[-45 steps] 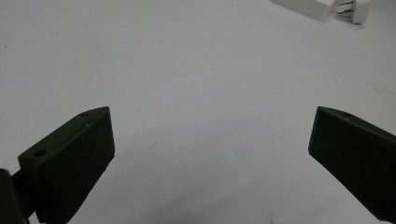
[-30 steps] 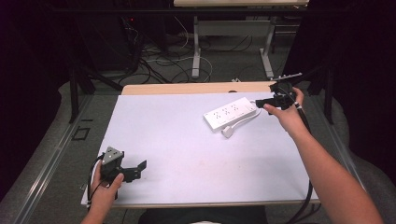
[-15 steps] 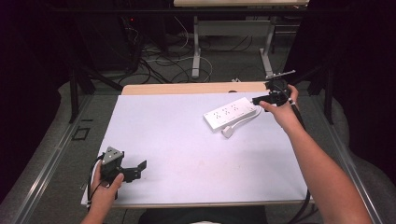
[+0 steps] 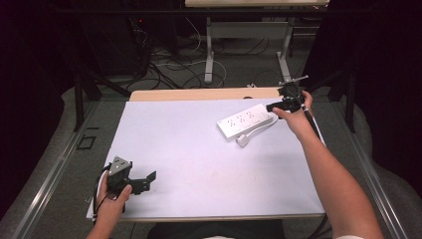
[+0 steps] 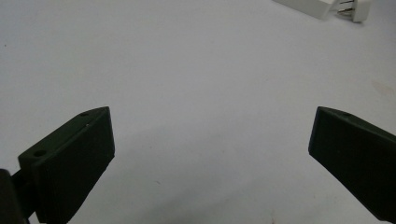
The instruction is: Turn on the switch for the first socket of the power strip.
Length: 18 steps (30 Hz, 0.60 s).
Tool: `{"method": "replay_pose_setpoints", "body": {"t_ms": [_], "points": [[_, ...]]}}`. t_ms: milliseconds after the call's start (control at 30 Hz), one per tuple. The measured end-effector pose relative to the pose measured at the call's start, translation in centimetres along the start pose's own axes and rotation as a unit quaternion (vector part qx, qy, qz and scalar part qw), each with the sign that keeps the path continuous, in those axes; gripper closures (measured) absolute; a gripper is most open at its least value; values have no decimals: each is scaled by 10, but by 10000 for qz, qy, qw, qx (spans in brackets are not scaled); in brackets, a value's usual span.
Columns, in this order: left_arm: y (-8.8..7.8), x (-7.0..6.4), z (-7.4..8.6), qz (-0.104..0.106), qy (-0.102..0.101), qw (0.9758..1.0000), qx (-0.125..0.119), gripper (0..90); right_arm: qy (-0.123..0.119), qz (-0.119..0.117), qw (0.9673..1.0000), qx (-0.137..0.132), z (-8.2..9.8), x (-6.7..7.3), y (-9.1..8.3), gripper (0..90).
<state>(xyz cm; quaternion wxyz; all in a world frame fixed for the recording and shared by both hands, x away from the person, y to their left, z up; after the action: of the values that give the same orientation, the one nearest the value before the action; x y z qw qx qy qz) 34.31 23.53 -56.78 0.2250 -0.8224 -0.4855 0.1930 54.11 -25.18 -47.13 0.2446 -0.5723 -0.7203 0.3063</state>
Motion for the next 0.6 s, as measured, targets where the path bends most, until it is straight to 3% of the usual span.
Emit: {"method": "replay_pose_setpoints", "body": {"t_ms": [300, 600], "points": [[0, 0, 0, 0, -7, 10000, 19, 2, 24, 88, 9999, 58, 0, -4, 14, 185], [1, 0, 0, 8, -20, 10000, 6, 2, 236, 113, 9996, 38, -2, -9, 26, 221]]}}
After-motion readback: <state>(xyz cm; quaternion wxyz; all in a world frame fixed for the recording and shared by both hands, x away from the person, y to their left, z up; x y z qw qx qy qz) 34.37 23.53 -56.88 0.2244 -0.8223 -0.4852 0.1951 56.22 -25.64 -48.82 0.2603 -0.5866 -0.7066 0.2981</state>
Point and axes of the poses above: each handheld gripper's, and its own axes: y roughly forward along the jaws, z roughly out of its underside, x roughly to its left, the point moved 5 cm from there along y, roughly forward along the jaws, and after that the axes turned 1 degree about y, right-handed, at the moved point
